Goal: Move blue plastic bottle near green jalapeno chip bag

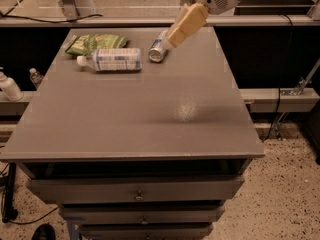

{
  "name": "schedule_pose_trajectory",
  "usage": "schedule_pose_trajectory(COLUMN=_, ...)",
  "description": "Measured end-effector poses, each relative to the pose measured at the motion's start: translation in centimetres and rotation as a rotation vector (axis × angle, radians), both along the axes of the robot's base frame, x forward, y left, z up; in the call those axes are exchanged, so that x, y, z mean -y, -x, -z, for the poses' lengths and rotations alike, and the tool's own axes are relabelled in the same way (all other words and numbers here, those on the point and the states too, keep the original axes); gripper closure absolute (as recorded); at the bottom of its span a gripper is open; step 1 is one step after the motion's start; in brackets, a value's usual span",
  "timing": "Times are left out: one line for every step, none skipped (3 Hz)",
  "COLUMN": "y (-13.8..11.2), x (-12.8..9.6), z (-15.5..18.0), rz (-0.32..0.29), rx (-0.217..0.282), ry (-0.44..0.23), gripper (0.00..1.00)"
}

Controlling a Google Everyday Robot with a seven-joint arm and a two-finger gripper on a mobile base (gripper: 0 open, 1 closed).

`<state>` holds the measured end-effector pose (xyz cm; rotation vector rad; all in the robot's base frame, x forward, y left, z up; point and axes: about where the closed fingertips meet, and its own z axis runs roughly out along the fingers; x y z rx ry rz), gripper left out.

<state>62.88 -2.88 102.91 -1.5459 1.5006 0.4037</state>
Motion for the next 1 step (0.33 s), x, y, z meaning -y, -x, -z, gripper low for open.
schedule_pose_trajectory(y=0.00, x=-0.01, z=0.00, rz=0.000, rx=0.000, ry=0.000, gripper=0.00)
